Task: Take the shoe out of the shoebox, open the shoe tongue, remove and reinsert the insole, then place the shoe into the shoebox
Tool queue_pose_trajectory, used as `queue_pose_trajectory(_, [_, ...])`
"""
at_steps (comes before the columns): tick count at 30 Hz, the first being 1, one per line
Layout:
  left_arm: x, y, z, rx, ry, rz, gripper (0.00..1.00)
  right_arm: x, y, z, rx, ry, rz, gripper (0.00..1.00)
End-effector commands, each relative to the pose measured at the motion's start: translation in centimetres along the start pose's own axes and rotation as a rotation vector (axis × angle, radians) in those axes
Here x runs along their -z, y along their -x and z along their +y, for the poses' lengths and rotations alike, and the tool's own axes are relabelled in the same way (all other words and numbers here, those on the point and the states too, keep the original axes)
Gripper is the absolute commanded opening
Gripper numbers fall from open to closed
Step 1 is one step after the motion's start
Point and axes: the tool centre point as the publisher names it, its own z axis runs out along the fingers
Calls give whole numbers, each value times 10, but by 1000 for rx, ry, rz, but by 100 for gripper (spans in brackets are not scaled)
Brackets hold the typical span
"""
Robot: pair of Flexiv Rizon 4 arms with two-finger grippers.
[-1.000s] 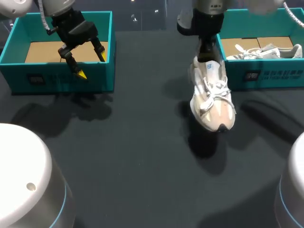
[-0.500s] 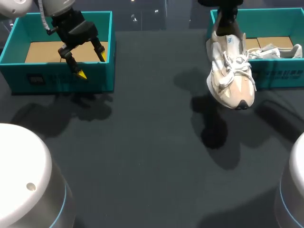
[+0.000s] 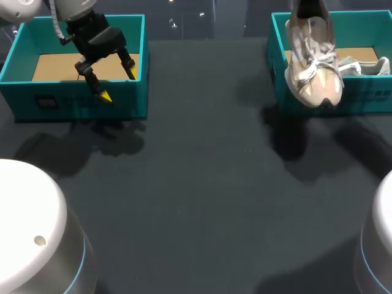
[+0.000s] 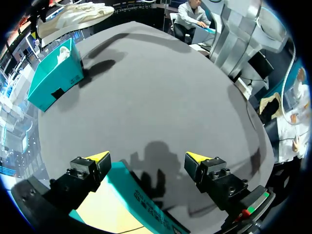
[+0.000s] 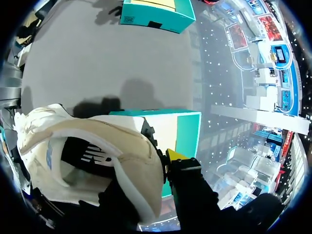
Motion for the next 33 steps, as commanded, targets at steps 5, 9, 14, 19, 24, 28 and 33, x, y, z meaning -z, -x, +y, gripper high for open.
queue_pose_trajectory(5, [1,0,0,0,2,2,100,-20,58,-19,31,-38,49,0])
queue_pose_trajectory(9, [1,0,0,0,2,2,100,-20,58,-19,31,-38,49,0])
queue_pose_trajectory(14, [1,0,0,0,2,2,100,-20,58,-19,31,-38,49,0])
queue_pose_trajectory(19, [1,0,0,0,2,2,100,-37,77,-72,21,-82,44,0])
queue_pose_trajectory(24, [1,0,0,0,2,2,100,-52,101,-125,27,-100,55,0])
queue_pose_trajectory(28, [1,0,0,0,2,2,100,-57,113,-149,49,-94,47,0])
queue_pose_trajectory(33, [1,0,0,0,2,2,100,-66,121,-163,59,-61,42,0])
